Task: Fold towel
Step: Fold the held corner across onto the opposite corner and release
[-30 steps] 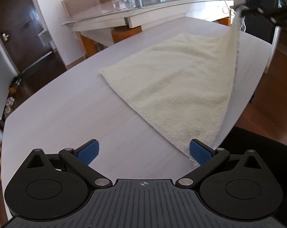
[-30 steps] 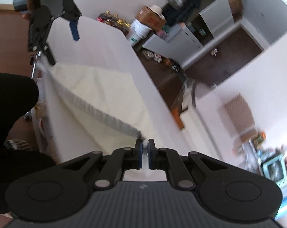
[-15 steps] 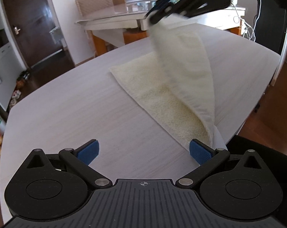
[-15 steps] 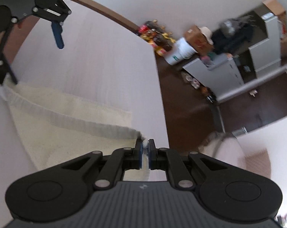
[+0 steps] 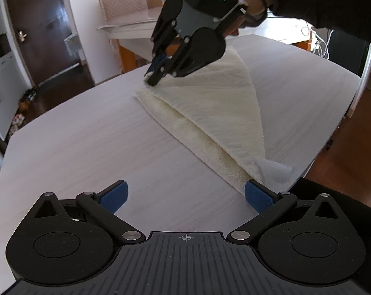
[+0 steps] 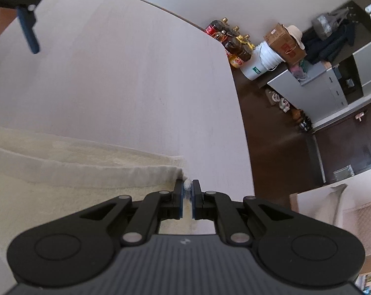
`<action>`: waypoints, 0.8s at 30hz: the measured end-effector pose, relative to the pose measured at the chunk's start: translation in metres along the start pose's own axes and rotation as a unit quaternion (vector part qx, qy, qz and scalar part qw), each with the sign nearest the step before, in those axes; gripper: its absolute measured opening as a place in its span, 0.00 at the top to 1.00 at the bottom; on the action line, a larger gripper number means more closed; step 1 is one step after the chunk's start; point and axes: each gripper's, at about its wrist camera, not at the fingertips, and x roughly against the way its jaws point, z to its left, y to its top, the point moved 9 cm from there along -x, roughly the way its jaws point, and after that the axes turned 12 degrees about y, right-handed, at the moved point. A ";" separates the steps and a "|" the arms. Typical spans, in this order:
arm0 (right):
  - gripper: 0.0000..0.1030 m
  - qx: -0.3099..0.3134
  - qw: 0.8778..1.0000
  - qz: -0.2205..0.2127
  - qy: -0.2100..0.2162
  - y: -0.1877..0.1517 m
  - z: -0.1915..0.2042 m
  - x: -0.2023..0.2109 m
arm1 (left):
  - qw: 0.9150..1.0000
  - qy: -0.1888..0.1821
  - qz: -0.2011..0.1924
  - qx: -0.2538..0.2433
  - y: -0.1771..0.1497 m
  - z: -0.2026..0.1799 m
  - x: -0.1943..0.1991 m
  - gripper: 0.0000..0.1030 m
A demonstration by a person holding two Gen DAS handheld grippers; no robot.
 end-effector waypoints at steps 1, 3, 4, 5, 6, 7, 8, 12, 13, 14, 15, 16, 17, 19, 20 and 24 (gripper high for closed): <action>0.91 -0.006 1.000 -0.004 0.001 0.000 -0.002 -0.003 | 1.000 -0.001 0.000 0.001 0.000 0.000 0.000 0.00; 0.71 -0.014 1.000 -0.011 -0.015 0.001 -0.008 -0.003 | 1.000 -0.002 0.000 0.003 0.001 0.000 -0.001 0.00; 0.65 -0.014 0.999 -0.012 -0.026 0.001 -0.011 0.000 | 1.000 -0.002 0.000 0.003 0.002 -0.001 -0.001 0.00; 0.54 -0.013 0.999 -0.014 -0.033 0.002 -0.013 0.002 | 1.000 -0.002 0.001 0.004 0.003 -0.003 -0.001 0.00; 0.50 -0.013 0.999 -0.020 -0.047 0.001 -0.016 0.007 | 1.000 -0.001 0.001 0.006 0.004 -0.004 -0.001 0.00; 0.50 -0.021 0.998 -0.027 -0.053 0.000 -0.019 0.012 | 1.000 0.000 0.001 0.006 0.004 -0.006 -0.001 0.00; 0.50 -0.030 0.998 -0.029 -0.053 -0.001 -0.021 0.014 | 1.000 0.001 0.001 0.007 0.005 -0.007 -0.001 0.00; 0.50 -0.112 0.991 -0.045 -0.053 -0.025 -0.021 0.033 | 1.000 0.005 0.001 0.009 0.004 -0.007 0.000 0.00; 0.50 -0.129 0.989 -0.045 -0.050 -0.032 -0.019 0.035 | 1.000 0.006 0.001 0.011 0.004 -0.006 0.000 0.00; 0.50 -0.137 0.988 -0.046 -0.050 -0.035 -0.016 0.036 | 1.000 0.007 0.002 0.012 0.004 -0.006 0.000 0.00; 0.50 -0.146 0.987 -0.043 -0.051 -0.043 -0.011 0.037 | 1.000 0.006 0.002 0.012 0.004 -0.007 0.000 0.00; 0.50 -0.152 0.986 -0.042 -0.053 -0.047 -0.008 0.038 | 1.000 0.005 0.003 0.012 0.004 -0.008 0.001 0.00; 0.50 -0.158 0.985 -0.042 -0.056 -0.052 -0.005 0.040 | 1.000 0.002 0.004 0.012 0.004 -0.009 0.001 0.00; 0.50 -0.181 0.980 -0.052 -0.063 -0.059 -0.003 0.048 | 1.000 -0.004 0.005 0.010 0.004 -0.013 0.002 0.00; 0.50 -0.193 0.977 -0.057 -0.066 -0.061 -0.002 0.055 | 1.000 -0.006 0.005 0.009 0.004 -0.013 0.003 0.00; 0.49 -0.240 0.964 -0.093 -0.070 -0.064 0.006 0.087 | 1.000 -0.013 0.002 -0.006 0.007 -0.028 0.006 0.00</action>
